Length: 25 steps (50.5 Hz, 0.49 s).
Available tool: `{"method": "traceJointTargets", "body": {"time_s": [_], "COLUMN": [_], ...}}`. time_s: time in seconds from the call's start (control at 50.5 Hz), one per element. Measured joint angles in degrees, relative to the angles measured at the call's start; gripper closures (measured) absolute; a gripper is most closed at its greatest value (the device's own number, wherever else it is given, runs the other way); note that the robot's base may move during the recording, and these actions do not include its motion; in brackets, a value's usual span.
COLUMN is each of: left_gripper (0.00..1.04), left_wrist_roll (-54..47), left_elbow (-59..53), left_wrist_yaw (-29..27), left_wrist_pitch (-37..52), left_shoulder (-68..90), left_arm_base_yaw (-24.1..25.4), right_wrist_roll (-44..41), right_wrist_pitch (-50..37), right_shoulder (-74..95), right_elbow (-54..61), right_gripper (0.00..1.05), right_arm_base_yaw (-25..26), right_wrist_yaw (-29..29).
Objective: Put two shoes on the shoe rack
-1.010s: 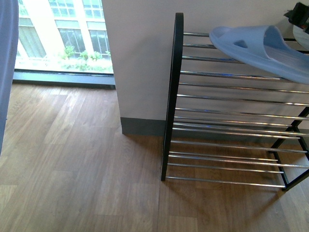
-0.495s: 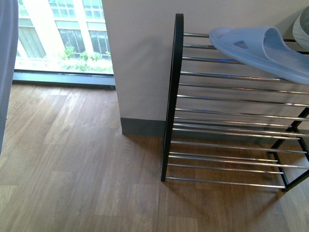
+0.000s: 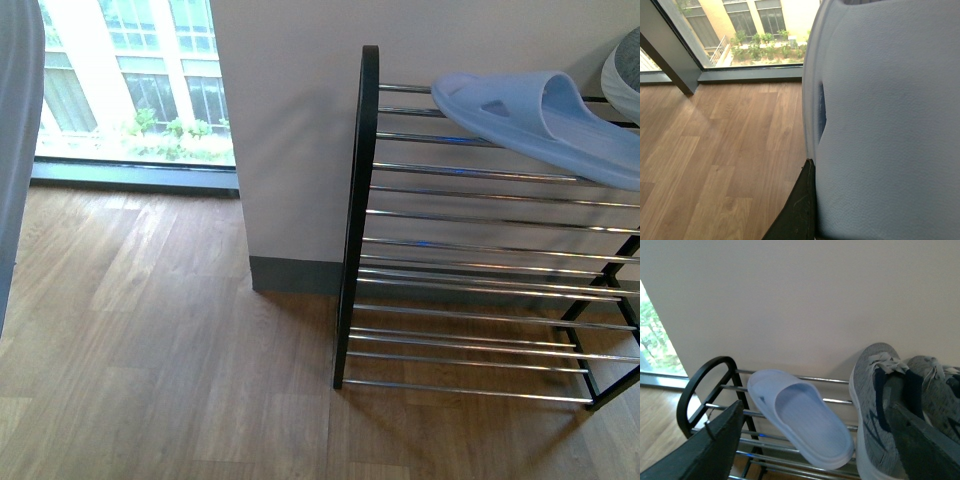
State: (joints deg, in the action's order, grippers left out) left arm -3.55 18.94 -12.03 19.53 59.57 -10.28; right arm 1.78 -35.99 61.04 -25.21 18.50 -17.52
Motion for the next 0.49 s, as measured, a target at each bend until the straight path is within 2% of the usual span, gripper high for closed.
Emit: {"method": "traceJointTargets", "body": {"time_s": [0.099, 0.178, 0.257, 0.436, 0.495], "left_gripper": [1.03, 1.03, 1.03, 1.03, 1.03], "left_wrist_roll": [0.0, 0.0, 0.0, 0.0, 0.0], "left_elbow": [0.0, 0.0, 0.0, 0.0, 0.0], "left_wrist_yaw": [0.0, 0.0, 0.0, 0.0, 0.0], "left_wrist_pitch": [0.0, 0.0, 0.0, 0.0, 0.0], "left_shoulder": [0.0, 0.0, 0.0, 0.0, 0.0], "left_arm_base_yaw": [0.0, 0.0, 0.0, 0.0, 0.0], "right_wrist_roll": [-0.8, -1.2, -1.4, -1.4, -1.6], "right_wrist_pitch": [0.0, -0.3, -0.3, 0.6, 1.0], "right_shoulder": [-3.7, -7.1, -8.8, -15.4, -16.8], "right_elbow": [4.0, 8.1, 10.1, 15.4, 16.4], "right_gripper": [0.4, 0.57, 0.67, 1.03, 1.03], "right_arm_base_yaw": [-2.3, -4.8, -6.0, -9.7, -10.4], "right_wrist_yaw": [2.0, 4.2, 5.5, 9.1, 9.7]}}
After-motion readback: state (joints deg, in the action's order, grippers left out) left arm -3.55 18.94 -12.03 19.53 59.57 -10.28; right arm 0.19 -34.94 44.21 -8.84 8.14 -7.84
